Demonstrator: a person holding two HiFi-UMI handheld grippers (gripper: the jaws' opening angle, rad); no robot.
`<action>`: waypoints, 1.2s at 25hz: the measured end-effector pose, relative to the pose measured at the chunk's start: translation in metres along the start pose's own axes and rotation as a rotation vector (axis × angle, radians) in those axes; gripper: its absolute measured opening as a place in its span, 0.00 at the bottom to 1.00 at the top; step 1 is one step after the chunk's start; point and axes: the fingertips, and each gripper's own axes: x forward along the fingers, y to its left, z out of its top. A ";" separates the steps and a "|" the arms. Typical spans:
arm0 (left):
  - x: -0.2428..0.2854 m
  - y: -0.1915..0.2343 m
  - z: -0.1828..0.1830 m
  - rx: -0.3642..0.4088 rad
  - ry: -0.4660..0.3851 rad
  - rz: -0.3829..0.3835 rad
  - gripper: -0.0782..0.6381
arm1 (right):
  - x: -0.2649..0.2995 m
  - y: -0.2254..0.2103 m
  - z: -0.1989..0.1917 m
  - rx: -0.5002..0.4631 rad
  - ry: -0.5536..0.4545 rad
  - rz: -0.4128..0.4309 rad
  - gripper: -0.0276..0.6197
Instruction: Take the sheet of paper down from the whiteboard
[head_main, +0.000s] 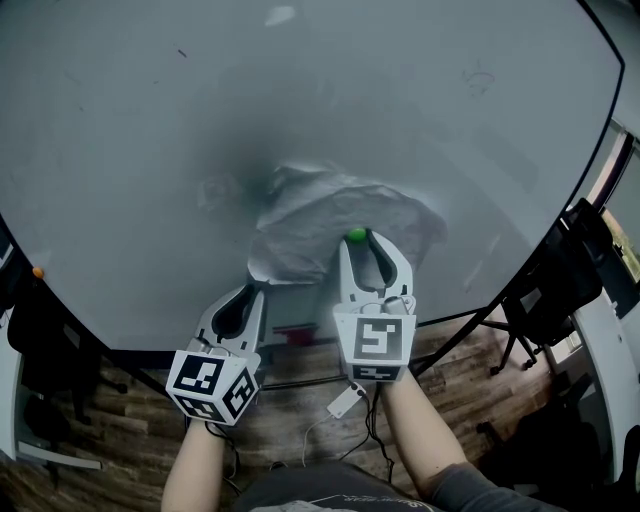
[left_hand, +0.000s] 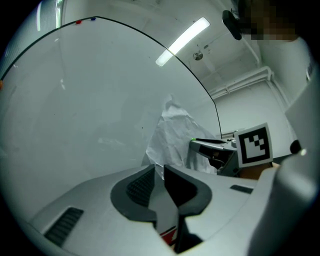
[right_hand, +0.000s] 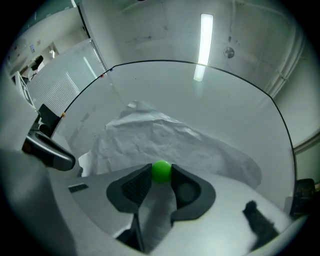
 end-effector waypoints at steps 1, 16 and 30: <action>0.003 -0.002 0.000 -0.007 0.008 -0.012 0.24 | 0.000 0.000 0.000 0.000 -0.001 0.001 0.23; 0.022 0.016 0.000 -0.107 0.107 0.158 0.25 | 0.000 0.000 -0.001 0.000 -0.003 0.009 0.23; 0.017 0.015 0.006 -0.126 0.045 0.156 0.13 | 0.000 -0.001 0.001 -0.001 -0.016 0.006 0.23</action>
